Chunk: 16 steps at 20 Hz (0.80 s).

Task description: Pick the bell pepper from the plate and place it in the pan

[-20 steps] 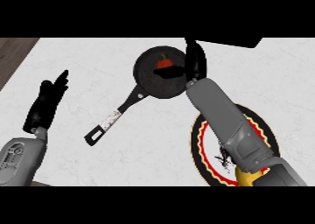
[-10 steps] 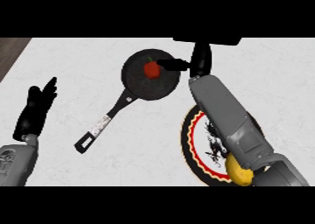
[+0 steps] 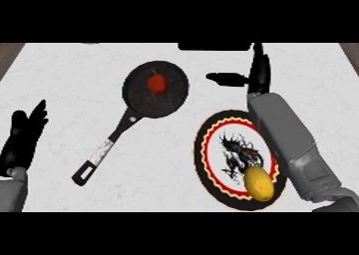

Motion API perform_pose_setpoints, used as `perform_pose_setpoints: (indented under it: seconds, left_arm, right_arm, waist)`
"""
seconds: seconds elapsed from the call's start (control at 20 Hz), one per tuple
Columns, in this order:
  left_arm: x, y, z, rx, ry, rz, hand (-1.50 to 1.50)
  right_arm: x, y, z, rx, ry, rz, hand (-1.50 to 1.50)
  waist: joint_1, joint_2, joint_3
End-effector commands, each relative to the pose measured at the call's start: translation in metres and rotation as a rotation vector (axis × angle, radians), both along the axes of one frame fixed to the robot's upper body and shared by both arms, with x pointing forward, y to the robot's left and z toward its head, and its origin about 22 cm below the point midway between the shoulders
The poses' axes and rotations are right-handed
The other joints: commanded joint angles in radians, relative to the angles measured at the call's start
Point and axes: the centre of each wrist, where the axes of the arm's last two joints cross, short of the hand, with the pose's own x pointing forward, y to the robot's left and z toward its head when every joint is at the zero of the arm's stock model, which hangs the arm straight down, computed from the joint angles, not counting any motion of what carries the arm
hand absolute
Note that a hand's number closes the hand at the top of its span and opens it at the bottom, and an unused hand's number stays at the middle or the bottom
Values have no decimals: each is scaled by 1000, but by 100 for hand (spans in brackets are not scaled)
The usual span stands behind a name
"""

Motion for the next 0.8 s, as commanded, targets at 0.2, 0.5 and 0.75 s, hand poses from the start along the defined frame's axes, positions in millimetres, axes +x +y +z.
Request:
perform_pose_setpoints:
  seconds: [0.2,0.5,0.75]
  left_arm:
    - [-17,6,9,-16,15,33,0]
    - [-3,6,-7,-7,11,31,0]
    - [-23,-2,2,-3,3,7,0]
  right_arm:
    - [-31,-96,-9,-9,40,77,-150]
    - [-52,-143,20,-51,36,114,-150]
    - [-82,-168,19,-58,25,103,-150]
  waist:
    - [-30,-14,0]
    - [-28,-5,-1]
    - [-13,-4,0]
